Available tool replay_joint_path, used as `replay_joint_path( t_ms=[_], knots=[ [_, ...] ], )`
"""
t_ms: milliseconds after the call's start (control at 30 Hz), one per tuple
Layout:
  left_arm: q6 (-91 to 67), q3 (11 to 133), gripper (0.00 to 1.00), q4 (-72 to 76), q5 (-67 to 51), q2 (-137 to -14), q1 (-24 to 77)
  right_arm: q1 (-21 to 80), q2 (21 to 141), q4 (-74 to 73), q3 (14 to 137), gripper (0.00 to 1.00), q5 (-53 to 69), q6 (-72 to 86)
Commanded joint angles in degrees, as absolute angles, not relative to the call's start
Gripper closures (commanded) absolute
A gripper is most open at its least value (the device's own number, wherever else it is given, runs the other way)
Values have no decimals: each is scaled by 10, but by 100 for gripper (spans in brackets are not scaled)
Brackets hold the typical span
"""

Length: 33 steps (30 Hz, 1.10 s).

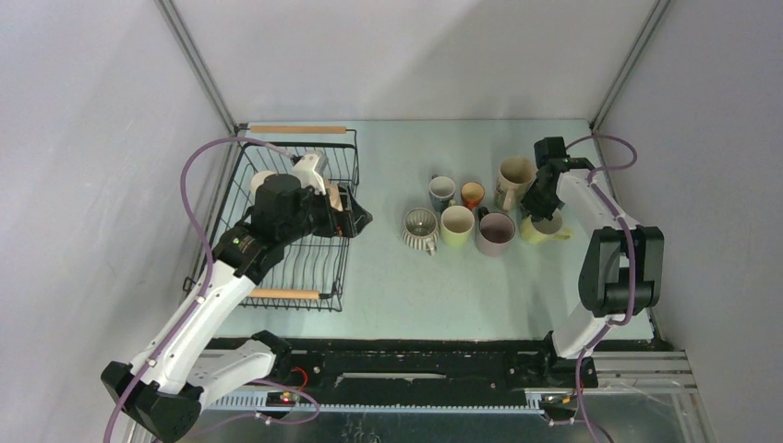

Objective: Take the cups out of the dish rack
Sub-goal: Place the cup at the center of the board.

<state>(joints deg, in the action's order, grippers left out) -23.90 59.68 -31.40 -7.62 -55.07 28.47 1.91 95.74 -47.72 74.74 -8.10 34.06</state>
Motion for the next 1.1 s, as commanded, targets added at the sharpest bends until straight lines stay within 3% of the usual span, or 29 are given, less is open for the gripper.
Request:
replay_joint_path(
  t_ms=[0,200,533,1067],
  knots=[
    [-226,580,0,-295,-70,-544,282,22,963,-464,780,100,-99,354],
    [-226,579,0,-294,-68,-543,281,27,977,-473,790,96,-109,356],
    [-225,578,0,-294,-69,-544,281,39,981,-475,797,77,-117,356],
    [-226,576,0,-295,-69,-544,281,48,978,-479,799,67,-120,357]
  ],
)
